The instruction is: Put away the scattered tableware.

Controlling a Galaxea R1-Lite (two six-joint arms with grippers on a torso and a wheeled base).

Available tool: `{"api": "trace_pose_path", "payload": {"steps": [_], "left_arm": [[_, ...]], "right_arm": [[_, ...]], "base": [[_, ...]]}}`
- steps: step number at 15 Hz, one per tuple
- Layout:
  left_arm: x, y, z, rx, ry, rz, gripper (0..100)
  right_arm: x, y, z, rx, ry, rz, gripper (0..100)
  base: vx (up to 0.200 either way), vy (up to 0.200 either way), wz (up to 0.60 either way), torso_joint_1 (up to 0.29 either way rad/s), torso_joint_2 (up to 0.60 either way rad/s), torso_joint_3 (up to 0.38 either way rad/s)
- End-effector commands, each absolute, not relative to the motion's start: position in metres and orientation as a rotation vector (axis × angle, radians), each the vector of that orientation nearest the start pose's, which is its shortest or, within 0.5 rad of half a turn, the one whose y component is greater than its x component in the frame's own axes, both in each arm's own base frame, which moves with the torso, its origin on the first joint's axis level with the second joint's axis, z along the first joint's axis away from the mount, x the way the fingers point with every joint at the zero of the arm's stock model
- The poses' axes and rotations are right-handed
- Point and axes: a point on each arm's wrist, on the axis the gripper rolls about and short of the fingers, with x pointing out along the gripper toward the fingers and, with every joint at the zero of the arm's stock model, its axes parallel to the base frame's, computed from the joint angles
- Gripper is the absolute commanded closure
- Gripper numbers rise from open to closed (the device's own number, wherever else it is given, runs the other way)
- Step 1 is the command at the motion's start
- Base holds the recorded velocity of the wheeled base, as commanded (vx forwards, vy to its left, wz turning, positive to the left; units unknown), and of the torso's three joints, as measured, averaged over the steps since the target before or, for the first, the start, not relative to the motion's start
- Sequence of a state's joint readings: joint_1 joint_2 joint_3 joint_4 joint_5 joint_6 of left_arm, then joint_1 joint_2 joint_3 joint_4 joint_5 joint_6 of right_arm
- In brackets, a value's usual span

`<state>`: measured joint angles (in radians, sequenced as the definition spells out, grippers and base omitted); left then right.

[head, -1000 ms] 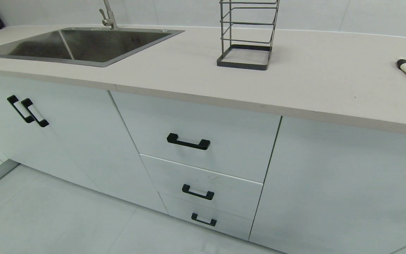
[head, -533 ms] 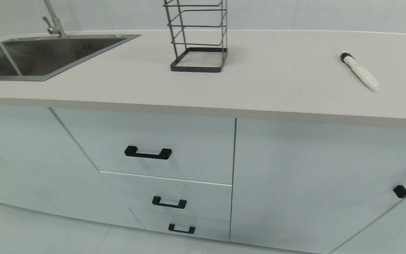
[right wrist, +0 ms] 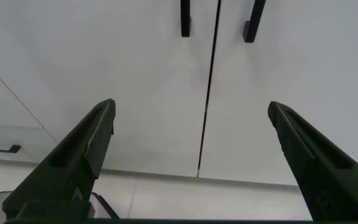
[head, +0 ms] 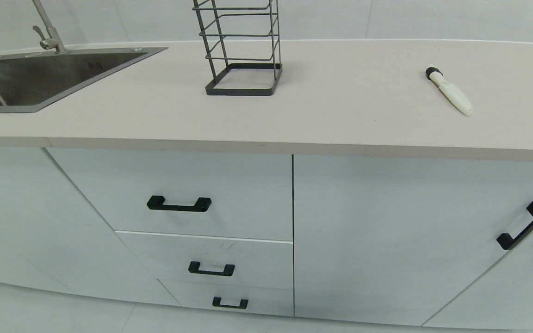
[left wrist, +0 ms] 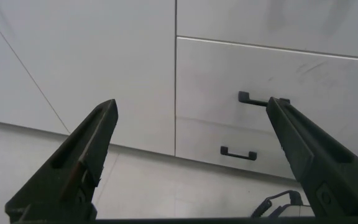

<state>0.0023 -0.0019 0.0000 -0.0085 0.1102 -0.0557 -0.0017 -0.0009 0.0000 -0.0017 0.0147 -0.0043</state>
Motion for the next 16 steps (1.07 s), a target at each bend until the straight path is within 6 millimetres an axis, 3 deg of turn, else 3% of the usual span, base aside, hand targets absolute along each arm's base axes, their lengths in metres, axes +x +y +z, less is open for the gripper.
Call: {"api": "trace_pose_path", "payload": {"steps": [1,8,11,16], "left_arm": [[-0.0229,0.0024,0.0764,-0.057,-0.012,0.113,0],[-0.0230,0.0024,0.0764,-0.057,-0.012,0.115,0],[-0.0229,0.0024,0.0764,-0.057,-0.012,0.113,0],[-0.0230,0.0024,0.0764,-0.057,-0.012,0.115,0]], "right_arm": [[-0.0228,0.0004,0.0756,-0.006,-0.002,0.014,0],[-0.0228,0.0003,0.0756,-0.005,-0.002,0.012,0],[-0.0228,0.0003,0.0756,-0.003,-0.002,0.012,0],[-0.0228,0.0002,0.0756,-0.002,-0.002,0.006,0]], "base": [[0.000,0.000,-0.60,0.002,0.00,0.002],[0.000,0.000,0.00,0.000,0.00,0.000],[0.200,0.000,0.00,-0.001,0.00,0.004],[0.000,0.000,0.00,0.000,0.00,0.000]]}}
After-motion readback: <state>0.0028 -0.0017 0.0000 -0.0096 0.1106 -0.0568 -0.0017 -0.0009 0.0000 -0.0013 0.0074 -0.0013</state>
